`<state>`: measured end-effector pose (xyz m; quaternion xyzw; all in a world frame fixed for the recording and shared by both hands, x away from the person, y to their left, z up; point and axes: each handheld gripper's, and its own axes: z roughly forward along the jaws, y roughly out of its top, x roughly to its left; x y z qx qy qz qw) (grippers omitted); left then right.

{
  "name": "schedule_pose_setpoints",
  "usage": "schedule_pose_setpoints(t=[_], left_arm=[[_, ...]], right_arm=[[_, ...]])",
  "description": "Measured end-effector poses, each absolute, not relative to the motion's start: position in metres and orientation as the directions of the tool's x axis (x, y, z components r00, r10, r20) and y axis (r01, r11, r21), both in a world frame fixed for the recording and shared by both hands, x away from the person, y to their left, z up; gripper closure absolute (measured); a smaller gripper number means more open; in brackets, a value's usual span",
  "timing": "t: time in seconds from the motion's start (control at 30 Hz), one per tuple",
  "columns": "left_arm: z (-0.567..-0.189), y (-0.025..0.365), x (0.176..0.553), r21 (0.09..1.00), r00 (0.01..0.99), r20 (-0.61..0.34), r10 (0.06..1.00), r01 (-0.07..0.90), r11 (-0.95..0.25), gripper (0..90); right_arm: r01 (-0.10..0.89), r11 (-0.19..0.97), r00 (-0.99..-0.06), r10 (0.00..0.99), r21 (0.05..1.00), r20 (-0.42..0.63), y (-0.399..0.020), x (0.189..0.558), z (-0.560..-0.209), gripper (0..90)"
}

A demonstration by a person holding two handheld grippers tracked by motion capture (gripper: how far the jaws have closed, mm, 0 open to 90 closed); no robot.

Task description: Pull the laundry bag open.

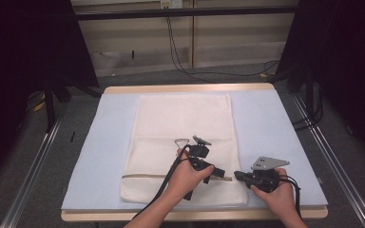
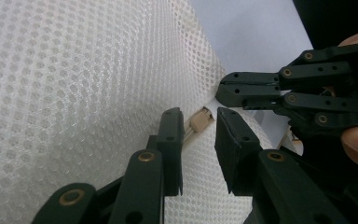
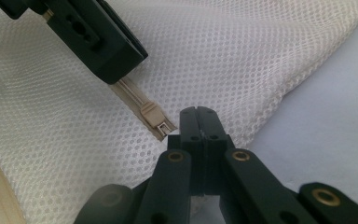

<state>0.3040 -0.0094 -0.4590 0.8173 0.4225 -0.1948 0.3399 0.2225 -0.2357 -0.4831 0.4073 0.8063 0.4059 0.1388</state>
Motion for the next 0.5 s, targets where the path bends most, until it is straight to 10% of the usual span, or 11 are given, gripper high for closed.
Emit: schedule_pose_setpoints(t=[0.5], left_arm=[[-0.468, -0.022, 0.303, 0.339, 0.518, -0.627, 0.582, 0.854, -0.396, 70.8]], right_arm=[[0.549, 0.344, -0.628, 0.771, 0.762, 0.105, -0.234, 0.222, -0.484, 90.0]])
